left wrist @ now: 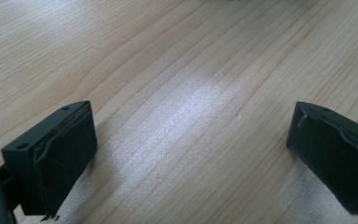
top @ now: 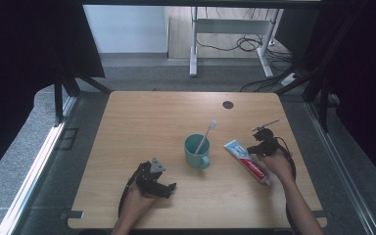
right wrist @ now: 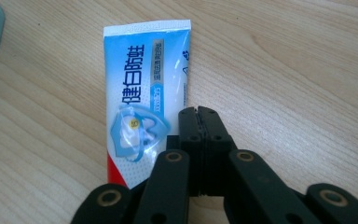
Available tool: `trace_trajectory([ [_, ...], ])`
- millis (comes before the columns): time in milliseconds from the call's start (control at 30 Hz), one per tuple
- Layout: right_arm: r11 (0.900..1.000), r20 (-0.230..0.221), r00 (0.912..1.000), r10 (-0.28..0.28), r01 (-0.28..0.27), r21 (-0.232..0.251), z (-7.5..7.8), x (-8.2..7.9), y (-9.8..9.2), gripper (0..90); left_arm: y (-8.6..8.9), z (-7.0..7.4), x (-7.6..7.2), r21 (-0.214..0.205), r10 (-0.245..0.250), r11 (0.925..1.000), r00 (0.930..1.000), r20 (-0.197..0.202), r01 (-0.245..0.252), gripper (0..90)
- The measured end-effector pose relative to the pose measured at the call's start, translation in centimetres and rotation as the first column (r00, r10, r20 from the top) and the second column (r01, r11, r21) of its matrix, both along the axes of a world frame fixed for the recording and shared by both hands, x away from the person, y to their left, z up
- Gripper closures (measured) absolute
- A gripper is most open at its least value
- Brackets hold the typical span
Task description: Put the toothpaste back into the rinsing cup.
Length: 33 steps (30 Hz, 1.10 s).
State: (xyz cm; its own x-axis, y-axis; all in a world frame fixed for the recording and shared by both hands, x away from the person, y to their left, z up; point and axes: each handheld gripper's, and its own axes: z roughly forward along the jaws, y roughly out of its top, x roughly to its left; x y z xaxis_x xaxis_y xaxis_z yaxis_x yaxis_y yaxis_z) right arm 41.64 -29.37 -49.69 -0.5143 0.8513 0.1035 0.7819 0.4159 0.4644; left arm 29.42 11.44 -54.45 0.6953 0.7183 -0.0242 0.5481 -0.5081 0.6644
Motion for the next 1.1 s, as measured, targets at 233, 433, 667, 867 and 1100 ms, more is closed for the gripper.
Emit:
trace_trajectory([
  [233,0.9998,-0.022,0.9996,0.02,-0.02,0.01,1.0,-0.8,-0.7,68.5,0.0,0.0,0.0,0.0,0.0,1.0,1.0,0.0,0.0,1.4],
  [433,0.9993,-0.043,0.9985,0.034,-0.034,0.017,2.0,-1.7,-0.8,56.5,0.0,0.0,0.0,0.0,0.0,1.0,1.0,0.0,0.0,1.4],
  [667,0.9975,-0.081,0.9942,0.07,-0.07,0.001,2.0,-2.4,-0.5,42.2,0.0,0.0,0.0,0.0,0.0,1.0,1.0,0.0,0.0,1.4],
  [867,0.994,-0.118,0.9882,0.098,-0.103,-0.037,1.4,-2.2,0.2,34.0,0.0,0.0,0.0,0.0,-0.001,1.0,1.0,0.0,0.001,1.5],
  [1100,0.982,-0.176,0.9762,0.126,-0.148,-0.117,0.8,-1.8,1.6,33.6,0.0,0.0,0.0,0.0,-0.002,1.0,1.0,0.001,0.002,1.7],
])
